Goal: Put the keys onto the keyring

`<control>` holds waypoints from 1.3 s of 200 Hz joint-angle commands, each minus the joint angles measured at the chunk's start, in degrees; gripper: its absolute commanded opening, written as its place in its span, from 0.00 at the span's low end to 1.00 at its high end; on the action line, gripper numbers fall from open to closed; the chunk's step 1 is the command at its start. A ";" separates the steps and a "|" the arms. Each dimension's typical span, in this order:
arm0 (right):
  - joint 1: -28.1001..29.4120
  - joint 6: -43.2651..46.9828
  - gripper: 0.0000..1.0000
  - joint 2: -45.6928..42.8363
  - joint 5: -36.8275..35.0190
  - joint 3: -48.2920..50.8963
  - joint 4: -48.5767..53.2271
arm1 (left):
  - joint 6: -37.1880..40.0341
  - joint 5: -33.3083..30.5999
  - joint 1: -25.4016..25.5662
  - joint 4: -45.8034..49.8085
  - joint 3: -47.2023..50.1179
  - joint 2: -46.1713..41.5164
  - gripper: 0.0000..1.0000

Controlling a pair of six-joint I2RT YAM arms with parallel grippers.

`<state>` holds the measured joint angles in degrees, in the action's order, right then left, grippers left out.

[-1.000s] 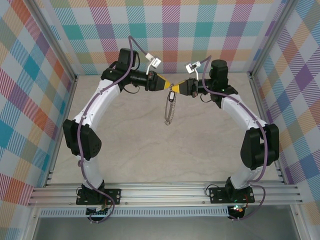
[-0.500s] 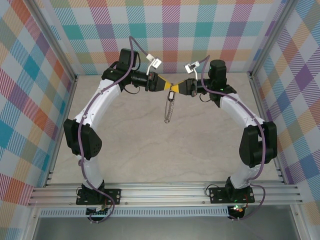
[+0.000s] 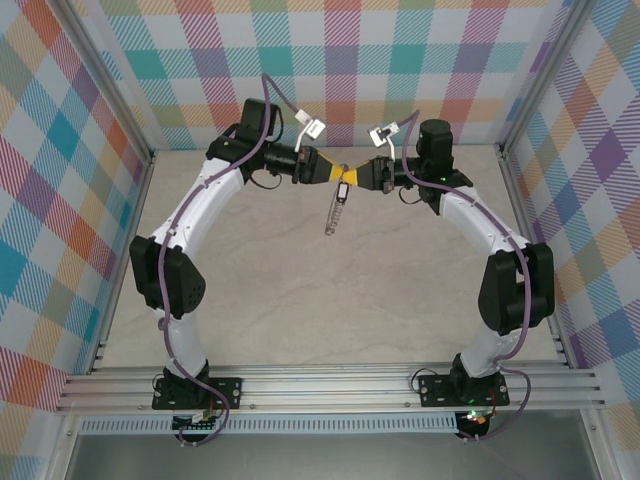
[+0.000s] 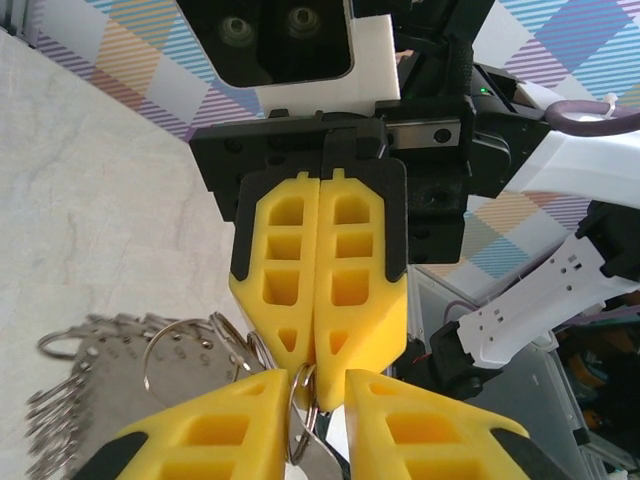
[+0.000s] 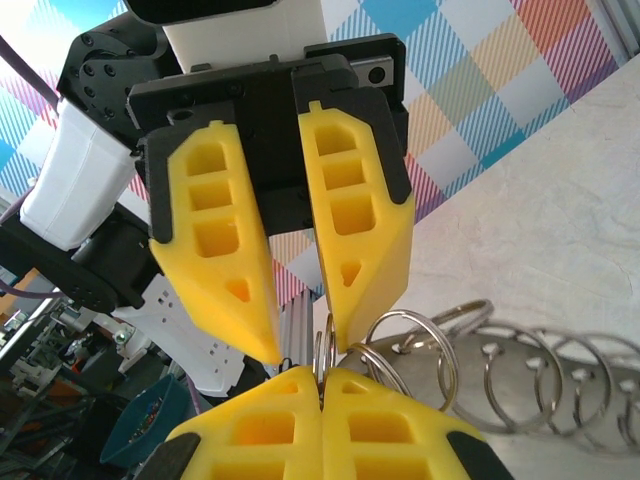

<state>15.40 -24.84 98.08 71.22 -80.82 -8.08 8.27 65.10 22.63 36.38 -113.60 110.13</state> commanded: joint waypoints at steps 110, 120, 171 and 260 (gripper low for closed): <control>-1.95 -6.11 0.46 -4.46 -4.08 4.97 -10.47 | -6.47 -2.54 2.37 -9.58 3.58 -2.41 0.00; -2.87 -8.33 0.48 -6.37 -5.71 7.88 -13.41 | -8.76 -3.61 2.37 -14.14 6.76 -4.05 0.00; -4.33 -14.17 0.51 -15.59 -17.21 22.14 -22.36 | -18.62 -8.30 2.40 -34.39 20.63 -11.07 0.00; -1.53 -25.73 0.51 -14.00 -21.25 28.76 -43.08 | -25.58 -10.12 4.23 -49.12 29.22 -16.69 0.00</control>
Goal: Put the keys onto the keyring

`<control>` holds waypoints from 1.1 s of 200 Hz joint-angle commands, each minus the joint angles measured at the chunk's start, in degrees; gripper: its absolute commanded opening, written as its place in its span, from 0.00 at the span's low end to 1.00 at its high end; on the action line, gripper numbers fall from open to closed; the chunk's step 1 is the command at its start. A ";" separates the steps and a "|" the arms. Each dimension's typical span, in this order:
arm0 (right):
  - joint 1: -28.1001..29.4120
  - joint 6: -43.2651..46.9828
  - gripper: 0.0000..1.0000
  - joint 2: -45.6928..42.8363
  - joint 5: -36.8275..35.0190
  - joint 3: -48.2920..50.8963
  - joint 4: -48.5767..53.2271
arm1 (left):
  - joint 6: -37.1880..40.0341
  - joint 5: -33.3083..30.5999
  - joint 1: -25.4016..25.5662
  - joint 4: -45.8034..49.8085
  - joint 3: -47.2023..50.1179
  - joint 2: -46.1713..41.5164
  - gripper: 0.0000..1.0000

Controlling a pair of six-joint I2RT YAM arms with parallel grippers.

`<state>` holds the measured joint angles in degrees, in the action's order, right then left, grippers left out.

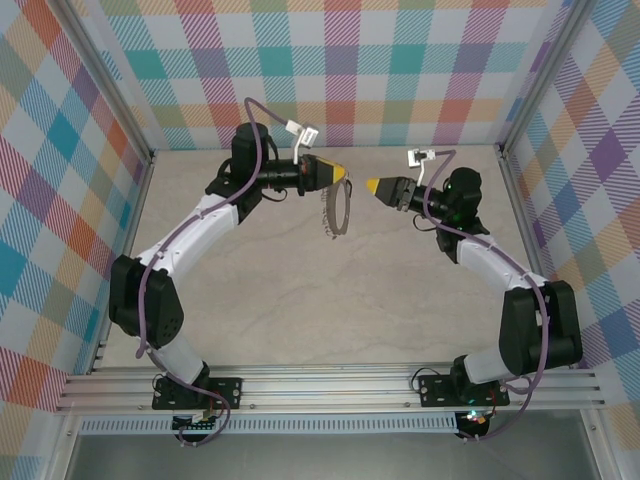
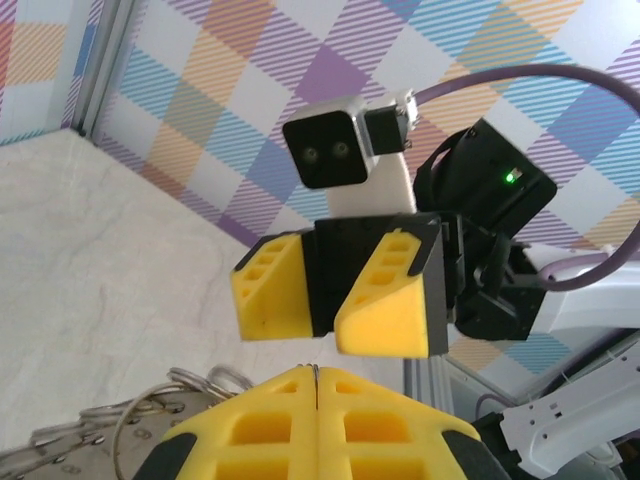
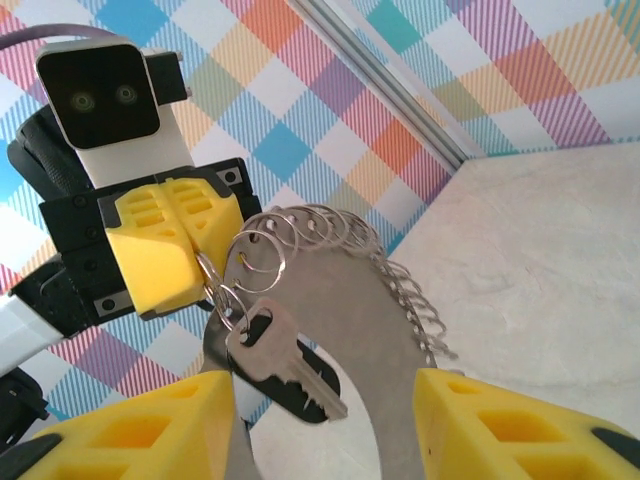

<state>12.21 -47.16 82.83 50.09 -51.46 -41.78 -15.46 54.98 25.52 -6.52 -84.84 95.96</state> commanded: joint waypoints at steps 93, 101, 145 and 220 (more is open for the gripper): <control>2.21 -7.38 0.40 1.64 0.67 -0.02 -17.24 | -1.80 1.17 2.96 -6.26 0.19 -2.22 0.00; 2.21 -7.42 0.38 1.72 0.78 -0.19 -17.28 | -1.76 1.25 3.05 -6.22 0.16 -2.19 0.00; 2.21 -9.46 0.29 3.01 2.30 -1.09 -19.64 | -1.61 1.20 3.31 -5.96 0.24 -2.10 0.00; 2.20 -11.76 0.00 3.39 4.41 -0.84 -22.48 | -1.54 0.52 3.49 -5.96 0.01 -2.18 0.00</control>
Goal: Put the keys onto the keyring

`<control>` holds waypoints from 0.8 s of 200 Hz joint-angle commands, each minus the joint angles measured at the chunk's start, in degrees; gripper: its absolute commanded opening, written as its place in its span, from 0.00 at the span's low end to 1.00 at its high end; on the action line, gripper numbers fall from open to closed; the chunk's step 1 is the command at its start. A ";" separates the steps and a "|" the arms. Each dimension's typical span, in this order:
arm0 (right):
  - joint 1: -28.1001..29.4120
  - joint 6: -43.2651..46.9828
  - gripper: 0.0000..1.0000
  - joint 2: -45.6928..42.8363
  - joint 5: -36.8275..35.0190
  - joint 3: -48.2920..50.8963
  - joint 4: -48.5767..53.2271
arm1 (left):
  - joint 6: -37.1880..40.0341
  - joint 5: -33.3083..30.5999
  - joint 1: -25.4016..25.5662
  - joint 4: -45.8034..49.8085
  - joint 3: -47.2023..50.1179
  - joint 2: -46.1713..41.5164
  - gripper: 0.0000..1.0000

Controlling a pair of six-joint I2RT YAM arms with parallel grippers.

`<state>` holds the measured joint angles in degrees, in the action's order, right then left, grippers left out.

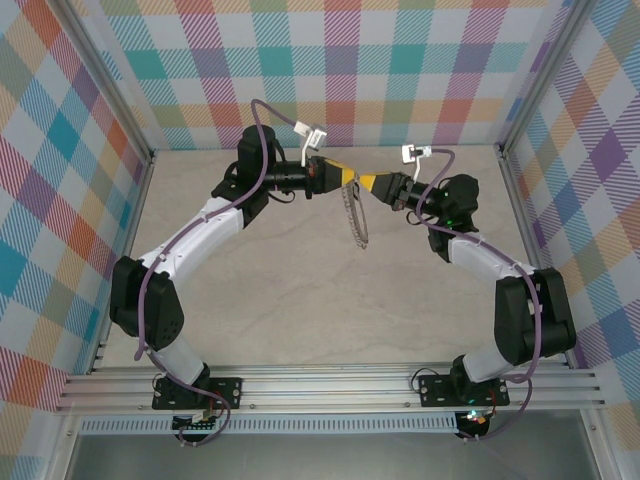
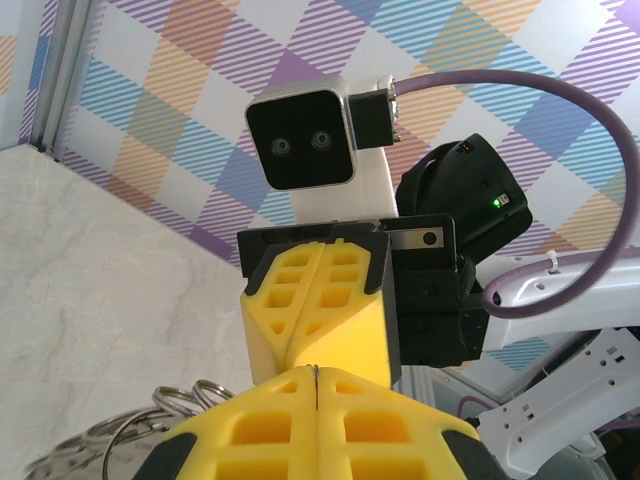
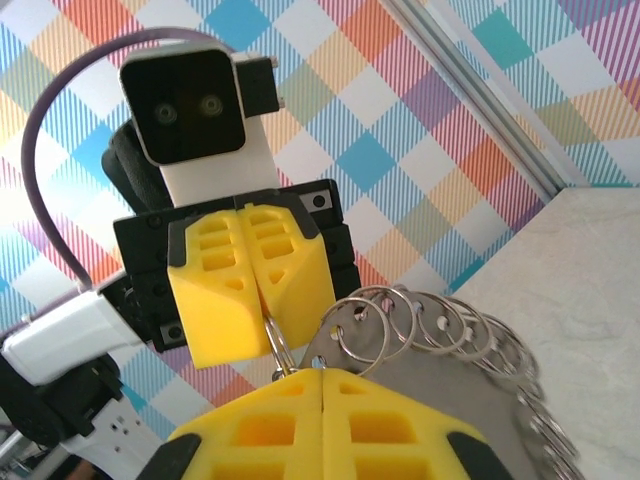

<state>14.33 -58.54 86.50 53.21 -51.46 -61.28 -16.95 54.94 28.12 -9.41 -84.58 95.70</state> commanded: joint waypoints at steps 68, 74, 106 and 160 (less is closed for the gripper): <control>0.09 -0.08 0.00 -2.78 1.37 1.84 -0.40 | -0.96 -2.10 0.88 -5.64 0.96 -3.84 0.00; 0.17 -0.08 0.00 -2.91 1.46 2.10 -0.10 | -1.16 -2.36 0.88 -6.06 1.13 -3.93 0.00; 0.68 -0.34 0.00 -3.34 1.64 2.95 0.31 | -2.91 -2.38 0.88 -8.56 1.52 -3.81 0.00; -0.22 5.33 0.27 -7.70 -0.27 2.21 8.92 | -3.49 -1.59 1.14 -8.97 1.55 -3.49 0.00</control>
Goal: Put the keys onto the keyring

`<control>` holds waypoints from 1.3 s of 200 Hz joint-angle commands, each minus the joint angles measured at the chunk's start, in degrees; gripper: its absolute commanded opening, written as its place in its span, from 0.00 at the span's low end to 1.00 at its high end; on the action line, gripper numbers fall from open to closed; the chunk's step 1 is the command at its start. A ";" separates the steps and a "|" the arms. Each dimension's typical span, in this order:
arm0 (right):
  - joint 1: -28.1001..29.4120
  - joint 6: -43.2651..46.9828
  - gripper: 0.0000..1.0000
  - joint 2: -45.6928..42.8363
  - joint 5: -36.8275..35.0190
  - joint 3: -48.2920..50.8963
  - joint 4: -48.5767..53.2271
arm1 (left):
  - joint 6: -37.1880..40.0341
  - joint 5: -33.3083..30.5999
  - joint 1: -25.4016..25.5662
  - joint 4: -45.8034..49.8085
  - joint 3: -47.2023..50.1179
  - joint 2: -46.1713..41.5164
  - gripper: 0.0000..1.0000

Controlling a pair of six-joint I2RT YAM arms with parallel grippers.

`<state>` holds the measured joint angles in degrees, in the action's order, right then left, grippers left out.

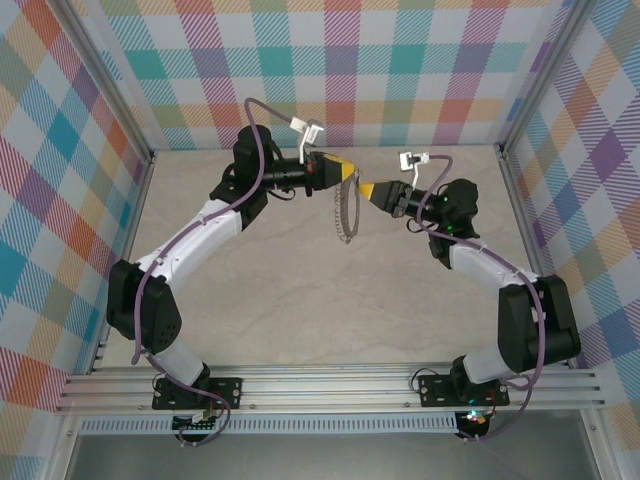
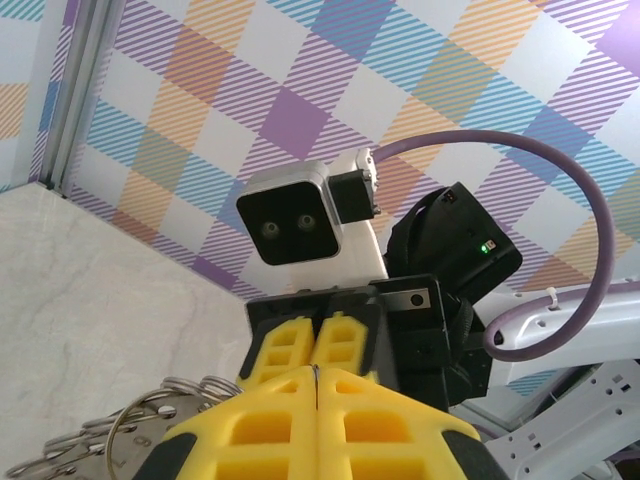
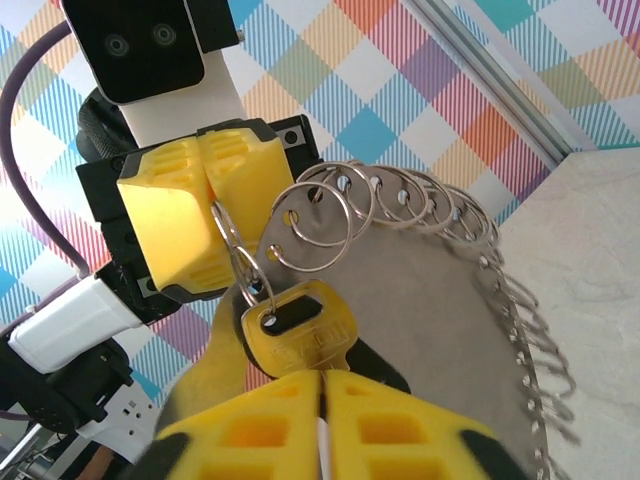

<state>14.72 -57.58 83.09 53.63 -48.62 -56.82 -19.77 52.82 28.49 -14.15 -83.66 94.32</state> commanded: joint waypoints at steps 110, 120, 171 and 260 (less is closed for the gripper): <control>-3.12 -6.47 0.47 3.50 4.90 -7.75 -9.10 | -1.46 3.47 1.78 -4.42 -0.04 -1.53 0.00; -3.12 -8.81 0.47 4.75 5.15 -7.97 -12.46 | -1.49 3.50 1.90 -4.39 -0.10 -1.52 0.00; -3.11 -14.06 0.39 6.40 6.27 -6.79 -20.34 | -1.33 2.99 1.99 -4.31 -0.19 -1.51 0.00; -2.94 -16.36 0.29 5.60 7.72 -4.71 -23.73 | -1.20 2.22 2.10 -4.22 -0.89 -0.89 0.00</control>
<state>11.60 -73.14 90.17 60.16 -54.59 -76.64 -20.40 54.78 29.93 -15.38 -83.13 94.32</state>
